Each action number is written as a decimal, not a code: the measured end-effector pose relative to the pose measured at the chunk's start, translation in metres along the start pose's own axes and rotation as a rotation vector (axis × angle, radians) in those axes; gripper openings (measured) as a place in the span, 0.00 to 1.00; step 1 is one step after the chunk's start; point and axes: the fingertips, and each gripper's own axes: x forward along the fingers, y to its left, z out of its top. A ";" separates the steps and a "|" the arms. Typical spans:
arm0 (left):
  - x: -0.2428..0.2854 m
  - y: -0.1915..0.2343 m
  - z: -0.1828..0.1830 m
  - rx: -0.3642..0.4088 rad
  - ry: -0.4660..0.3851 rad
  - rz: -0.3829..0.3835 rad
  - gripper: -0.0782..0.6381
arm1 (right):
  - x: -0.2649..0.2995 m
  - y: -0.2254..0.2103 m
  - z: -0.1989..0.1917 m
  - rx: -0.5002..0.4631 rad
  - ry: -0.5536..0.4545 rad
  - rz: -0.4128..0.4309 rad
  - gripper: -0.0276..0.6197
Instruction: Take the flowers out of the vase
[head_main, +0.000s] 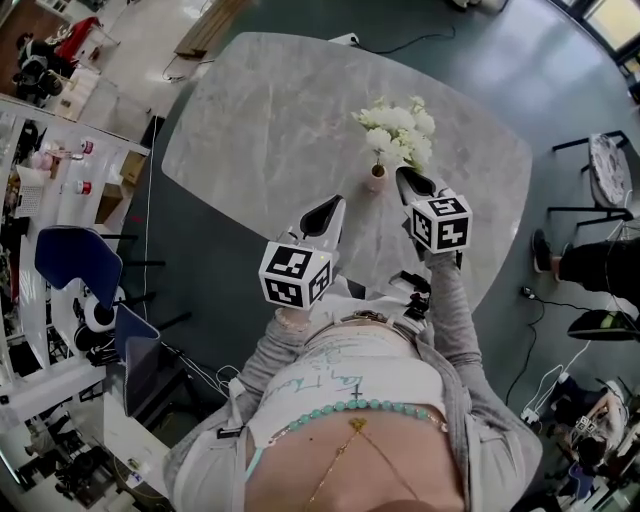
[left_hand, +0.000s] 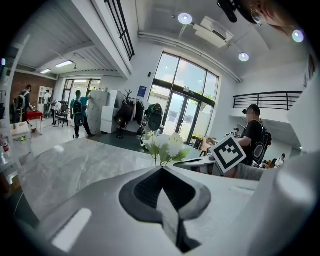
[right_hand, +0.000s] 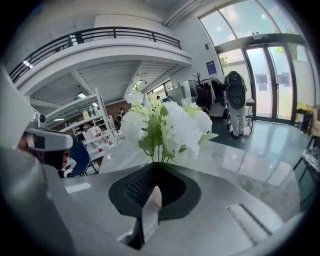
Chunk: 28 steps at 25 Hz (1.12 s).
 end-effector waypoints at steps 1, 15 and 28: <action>0.001 0.002 -0.001 -0.002 0.003 0.001 0.11 | 0.003 -0.001 -0.002 0.005 0.005 -0.001 0.09; -0.006 0.032 -0.010 -0.039 0.028 0.033 0.11 | 0.042 0.006 -0.016 0.027 0.067 0.006 0.09; -0.005 0.038 -0.014 -0.058 0.033 0.049 0.11 | 0.047 0.000 -0.021 0.037 0.073 -0.001 0.22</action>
